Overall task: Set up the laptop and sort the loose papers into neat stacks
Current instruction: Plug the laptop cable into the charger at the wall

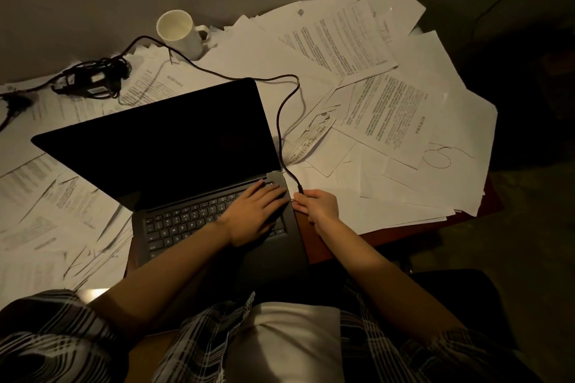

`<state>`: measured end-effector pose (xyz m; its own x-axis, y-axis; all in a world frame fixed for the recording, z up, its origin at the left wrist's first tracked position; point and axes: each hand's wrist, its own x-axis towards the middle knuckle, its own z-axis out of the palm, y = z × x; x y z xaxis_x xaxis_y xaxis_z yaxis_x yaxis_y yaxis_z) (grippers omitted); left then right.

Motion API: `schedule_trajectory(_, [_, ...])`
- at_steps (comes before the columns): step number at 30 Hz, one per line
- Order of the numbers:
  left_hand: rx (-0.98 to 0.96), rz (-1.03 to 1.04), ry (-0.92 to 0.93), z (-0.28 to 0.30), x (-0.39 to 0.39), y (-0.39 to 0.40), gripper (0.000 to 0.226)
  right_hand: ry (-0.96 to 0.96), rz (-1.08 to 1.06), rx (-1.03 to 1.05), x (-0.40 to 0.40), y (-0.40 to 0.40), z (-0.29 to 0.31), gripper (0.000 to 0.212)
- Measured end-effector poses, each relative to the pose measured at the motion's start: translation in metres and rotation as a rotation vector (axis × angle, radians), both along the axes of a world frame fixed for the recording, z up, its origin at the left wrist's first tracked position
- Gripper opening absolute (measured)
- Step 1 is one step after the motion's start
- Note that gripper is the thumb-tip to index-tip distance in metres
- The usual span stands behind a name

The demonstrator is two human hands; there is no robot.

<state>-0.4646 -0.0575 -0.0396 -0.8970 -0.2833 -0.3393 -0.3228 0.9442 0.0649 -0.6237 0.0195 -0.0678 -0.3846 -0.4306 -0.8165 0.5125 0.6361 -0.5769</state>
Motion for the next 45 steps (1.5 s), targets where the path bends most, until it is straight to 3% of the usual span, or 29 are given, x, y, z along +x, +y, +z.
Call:
schedule_trajectory(5, [0.017,0.072,-0.023,0.005,-0.017,-0.012,0.063,-0.015,-0.045,-0.009,0.003,0.002,0.001,0.027])
schedule_trajectory(10, [-0.114,-0.171,-0.162,0.013,-0.057,-0.032,0.043,0.016,-0.053,0.001,0.005,0.002,0.001,0.025])
schedule_trajectory(15, [-0.056,-0.288,-0.231,0.021,-0.079,-0.051,0.035,0.028,-0.079,-0.008,0.007,0.006,0.001,0.019])
schedule_trajectory(20, [0.036,-0.311,-0.251,0.032,-0.080,-0.061,0.042,0.242,-0.009,0.037,0.012,0.004,-0.001,0.023])
schedule_trajectory(27, [0.134,-0.262,-0.243,0.041,-0.075,-0.060,0.047,0.409,-0.011,-0.191,0.005,-0.004,0.043,0.021])
schedule_trajectory(32, [0.192,-0.232,-0.246,0.052,-0.062,-0.055,0.039,0.266,0.021,-0.366,-0.005,-0.045,0.065,0.020])
schedule_trajectory(35, [0.210,-0.226,-0.228,0.055,-0.054,-0.054,0.041,0.043,0.021,-0.493,-0.013,-0.080,0.069,0.019])
schedule_trajectory(37, [0.211,-0.220,-0.211,0.056,-0.050,-0.056,0.041,-0.058,0.050,-0.448,-0.016,-0.095,0.062,0.022])
schedule_trajectory(39, [0.213,-0.217,-0.208,0.057,-0.048,-0.056,0.040,-0.038,0.187,-0.339,-0.017,-0.096,0.048,0.020])
schedule_trajectory(43, [0.227,-0.218,-0.189,0.057,-0.047,-0.056,0.037,0.253,0.357,-0.180,-0.024,-0.087,0.007,0.014])
schedule_trajectory(45, [0.244,-0.221,-0.184,0.057,-0.046,-0.056,0.037,0.295,0.376,-0.174,-0.029,-0.085,-0.001,0.013])
